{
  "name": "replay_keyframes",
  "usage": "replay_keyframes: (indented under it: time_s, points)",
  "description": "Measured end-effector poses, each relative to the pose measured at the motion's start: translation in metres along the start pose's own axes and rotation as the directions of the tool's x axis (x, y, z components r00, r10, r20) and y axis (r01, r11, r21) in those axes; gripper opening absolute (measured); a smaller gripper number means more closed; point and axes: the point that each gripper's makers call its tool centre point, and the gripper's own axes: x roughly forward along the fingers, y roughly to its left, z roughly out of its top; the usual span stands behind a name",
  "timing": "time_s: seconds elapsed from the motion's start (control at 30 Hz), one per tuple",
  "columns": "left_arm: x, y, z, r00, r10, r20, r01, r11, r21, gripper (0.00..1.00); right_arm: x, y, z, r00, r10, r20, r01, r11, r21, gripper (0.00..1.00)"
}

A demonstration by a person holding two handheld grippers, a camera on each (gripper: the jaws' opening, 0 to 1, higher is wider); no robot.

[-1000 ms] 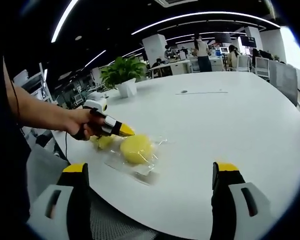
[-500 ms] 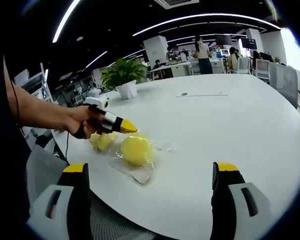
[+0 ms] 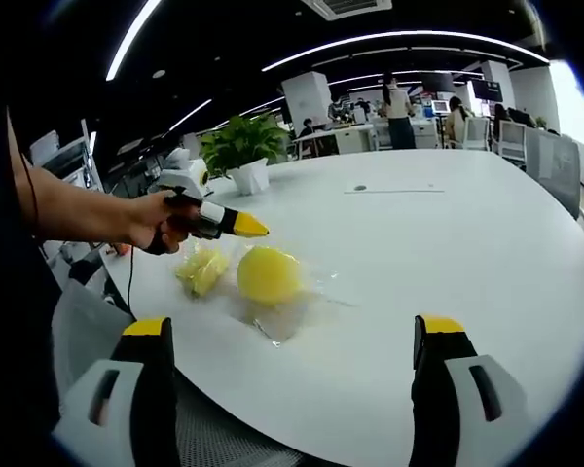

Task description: Compare the silicone blocks by pressing each to a similar depth, holding the contact briefly, and releasing to observe deformation and rebound differences across the visible hardness samples.

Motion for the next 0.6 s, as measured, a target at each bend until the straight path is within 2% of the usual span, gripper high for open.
replay_keyframes:
  time_s: [0.17, 0.33, 0.47, 0.6]
  points:
    - [-0.006, -0.01, 0.016, 0.999, -0.031, 0.033, 0.029, 0.997, 0.069, 0.0, 0.0, -0.001, 0.001, 1.0, -0.001, 0.008, 0.001, 1.0, 0.005, 0.96]
    - [-0.013, -0.022, 0.025, 0.997, -0.063, 0.041, 0.057, 0.99, 0.132, 0.0, 0.001, -0.001, 0.002, 1.0, -0.003, 0.017, 0.002, 1.0, 0.016, 0.96]
    - [-0.018, -0.025, 0.032, 0.996, -0.076, 0.042, 0.069, 0.987, 0.143, 0.0, 0.003, -0.001, 0.004, 1.0, 0.001, 0.014, -0.001, 1.0, 0.008, 0.96]
    - [-0.025, -0.033, 0.046, 0.992, -0.098, 0.077, 0.084, 0.981, 0.173, 0.0, 0.003, -0.001, 0.012, 1.0, 0.004, 0.021, -0.003, 1.0, -0.011, 0.96]
